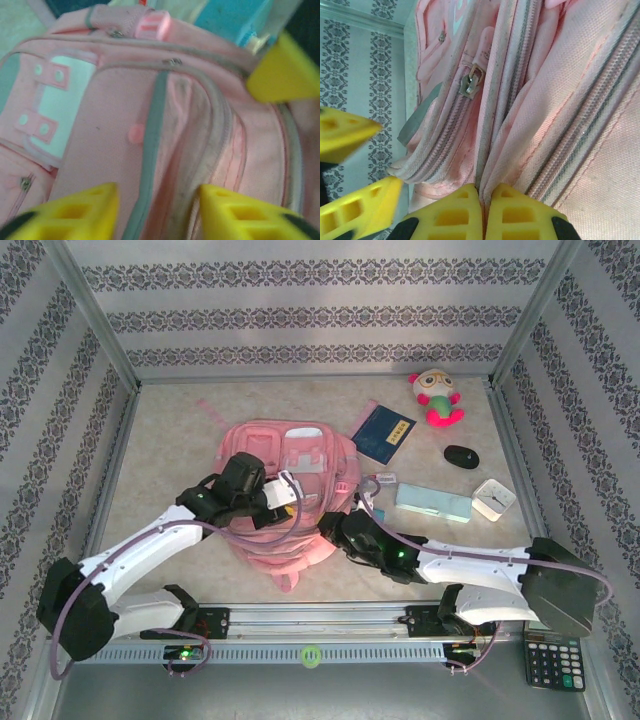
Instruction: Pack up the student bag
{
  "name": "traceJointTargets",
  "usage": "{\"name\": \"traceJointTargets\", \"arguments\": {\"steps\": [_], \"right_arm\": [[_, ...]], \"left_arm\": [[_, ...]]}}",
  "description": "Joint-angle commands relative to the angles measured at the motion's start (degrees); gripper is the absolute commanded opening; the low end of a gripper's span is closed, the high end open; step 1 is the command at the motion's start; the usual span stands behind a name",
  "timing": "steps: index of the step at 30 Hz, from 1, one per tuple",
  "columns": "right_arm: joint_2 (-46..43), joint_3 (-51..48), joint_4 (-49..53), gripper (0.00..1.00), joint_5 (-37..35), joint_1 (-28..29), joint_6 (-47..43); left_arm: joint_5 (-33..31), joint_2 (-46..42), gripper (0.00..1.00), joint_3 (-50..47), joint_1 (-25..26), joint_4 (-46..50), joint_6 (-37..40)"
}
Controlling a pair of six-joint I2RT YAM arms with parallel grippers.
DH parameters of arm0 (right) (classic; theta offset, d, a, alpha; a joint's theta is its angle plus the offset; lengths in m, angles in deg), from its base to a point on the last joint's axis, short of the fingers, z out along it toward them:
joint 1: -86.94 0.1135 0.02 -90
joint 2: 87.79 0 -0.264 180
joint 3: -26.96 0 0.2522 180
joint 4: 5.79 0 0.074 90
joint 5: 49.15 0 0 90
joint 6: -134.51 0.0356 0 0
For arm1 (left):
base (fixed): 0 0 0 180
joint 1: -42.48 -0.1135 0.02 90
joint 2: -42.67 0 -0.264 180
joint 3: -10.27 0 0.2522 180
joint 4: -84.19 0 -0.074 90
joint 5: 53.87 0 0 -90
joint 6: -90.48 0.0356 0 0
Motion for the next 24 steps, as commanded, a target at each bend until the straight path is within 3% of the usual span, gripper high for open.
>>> {"name": "traceJointTargets", "arguments": {"steps": [1,5,10,21,24], "right_arm": [[1.29,3.24,-6.96,0.0,2.56,0.53,-2.8],[2.44,5.09,-6.81,0.0,6.49,-0.58,-5.64],[3.78,6.41,-6.73,0.0,9.79,-1.07,-6.56],[4.67,7.87,-7.06,0.0,10.72,-0.8,-6.96],[4.73,8.2,-7.3,0.0,10.96,-0.67,-7.38]], "left_arm": [[1.98,-5.61,0.65,1.69,-0.58,0.14,-1.62],[0.35,-8.78,0.74,-1.16,-0.56,2.12,0.68],[-0.4,-5.12,0.84,-0.15,-0.59,2.27,1.64],[1.03,2.67,0.85,1.15,-0.53,-1.49,2.0],[-2.21,3.62,0.85,-0.26,-0.56,-4.08,1.16]]}}
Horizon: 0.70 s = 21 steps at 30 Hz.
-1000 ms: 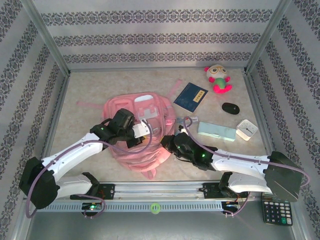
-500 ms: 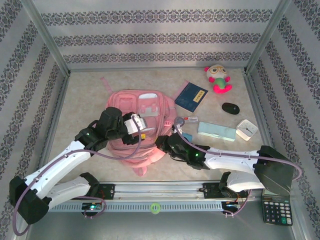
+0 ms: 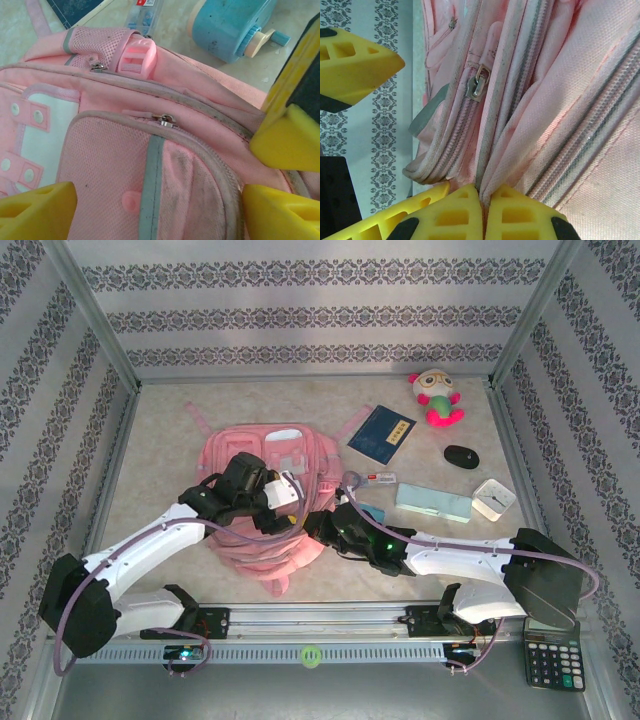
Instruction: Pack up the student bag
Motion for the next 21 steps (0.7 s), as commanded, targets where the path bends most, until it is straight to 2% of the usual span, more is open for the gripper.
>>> {"name": "traceJointTargets", "arguments": {"steps": [1,6,8,9,11,12,13,14,15,18,19,21], "right_arm": [[-0.1,3.46,-6.38,0.0,1.94,0.42,-2.66],[-0.13,4.14,-7.43,0.0,2.63,0.76,-4.63],[-0.19,4.51,-7.31,0.0,3.09,0.88,-5.57],[-0.27,4.6,-7.35,0.0,3.2,0.93,-5.87],[-0.43,4.69,-7.31,0.0,3.4,0.93,-7.08],[-0.6,4.57,-7.39,0.0,3.62,0.75,-8.4],[-1.12,4.27,-7.37,0.01,4.26,0.26,-10.64],[-1.75,3.68,-7.2,0.04,4.86,-0.51,-13.12],[-2.65,2.87,-6.47,0.12,5.08,-1.63,-14.97],[-5.91,1.11,-4.0,0.48,10.04,-6.92,-21.6],[-7.12,1.24,-1.83,0.55,12.77,-9.25,-24.49],[-9.36,1.69,3.4,0.61,17.63,-14.14,-30.56]], "left_arm": [[-2.92,1.31,0.86,-0.35,-0.46,-3.94,0.61],[-7.85,4.05,0.85,-0.37,-0.43,-3.77,0.39],[-7.99,4.65,0.78,-0.5,-0.45,-2.83,0.42],[-7.39,4.6,0.61,-0.37,-0.46,-2.1,0.58],[-7.16,3.59,0.2,-0.11,-0.46,-1.42,-0.36],[-6.22,2.65,0.06,-0.14,-0.46,-0.91,-0.38],[-4.3,1.38,0.0,-0.33,-0.42,-0.09,0.64],[-2.34,0.03,0.0,-0.62,-0.51,0.54,2.1],[-0.39,-1.67,0.0,-1.3,-0.62,0.19,2.57],[7.34,-5.71,0.0,-2.08,-3.4,-0.94,0.32],[11.27,-6.87,0.0,-2.16,-5.22,-1.34,-0.63],[17.62,-8.87,0.0,-2.51,-8.61,-2.75,-2.31]]}}
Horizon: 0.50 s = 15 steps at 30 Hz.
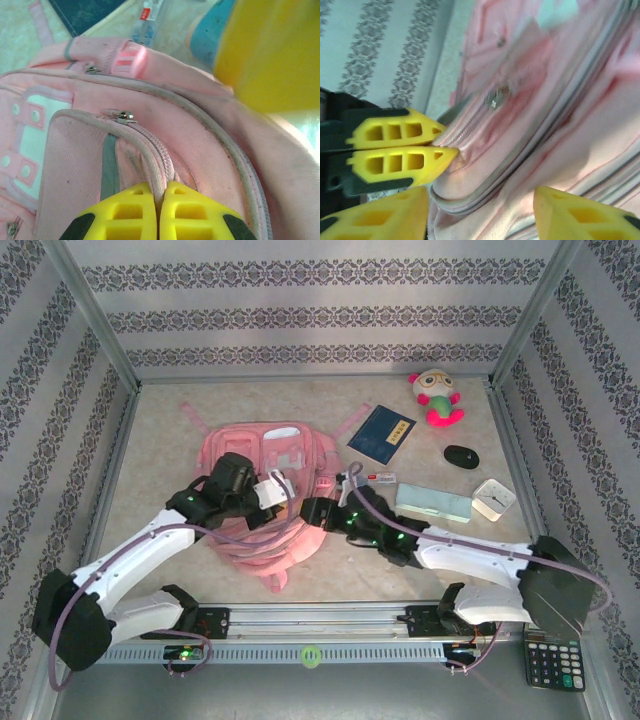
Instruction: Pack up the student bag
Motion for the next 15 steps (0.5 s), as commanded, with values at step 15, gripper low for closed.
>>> {"name": "traceJointTargets", "arguments": {"steps": [15], "right_arm": [[1.72,9.56,29.46,0.47,38.37,-33.62,-86.93]], "left_arm": [[27.17,-7.21,0.0,1.36,-12.62,-5.98,-4.51]]}}
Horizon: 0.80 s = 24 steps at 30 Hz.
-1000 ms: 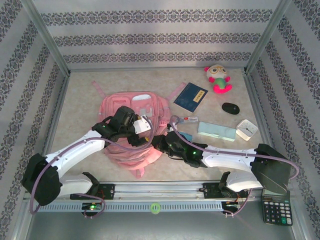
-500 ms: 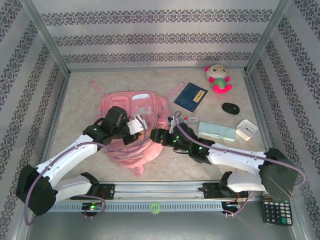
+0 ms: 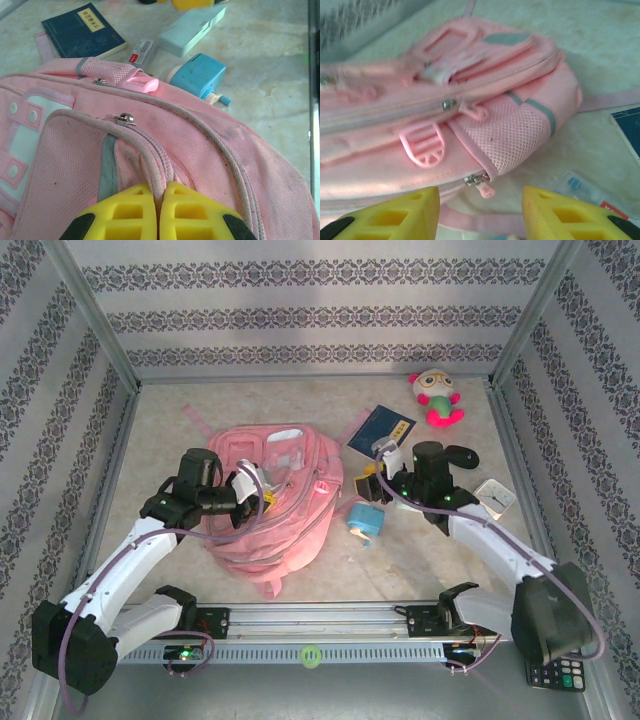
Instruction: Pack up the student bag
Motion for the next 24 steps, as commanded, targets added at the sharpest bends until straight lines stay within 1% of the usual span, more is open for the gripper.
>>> {"name": "traceJointTargets", "arguments": {"steps": [1,3,5,7,10,17,24], "right_arm": [[4.16,5.7,14.72,0.47,8.82,-0.97,-29.83],[7.43,7.32,18.44,0.47,7.53,-1.26,-37.56],[10.86,9.23,20.86,0.47,5.49,-1.49,-41.9],[14.03,11.03,21.85,0.47,5.4,-1.44,-43.05],[17.57,13.41,22.1,0.47,7.64,-0.93,-43.69],[23.15,17.47,21.52,0.47,11.8,-0.42,-43.64],[25.43,21.62,28.74,0.47,12.53,0.85,-47.37]], "left_arm": [[7.49,-2.0,0.0,3.92,-1.53,-6.28,-1.14],[7.85,-2.24,0.0,4.34,-1.97,-6.75,-1.36],[8.6,-2.45,0.0,4.77,-2.62,-7.03,-1.82],[9.3,-2.69,0.0,4.75,-3.2,-7.91,-2.52],[10.09,-2.95,0.0,4.9,-3.78,-9.3,-3.42],[12.64,-2.76,0.0,5.5,-4.66,-11.52,-5.27],[13.89,-2.42,0.0,5.63,-5.1,-13.12,-6.66]]}}
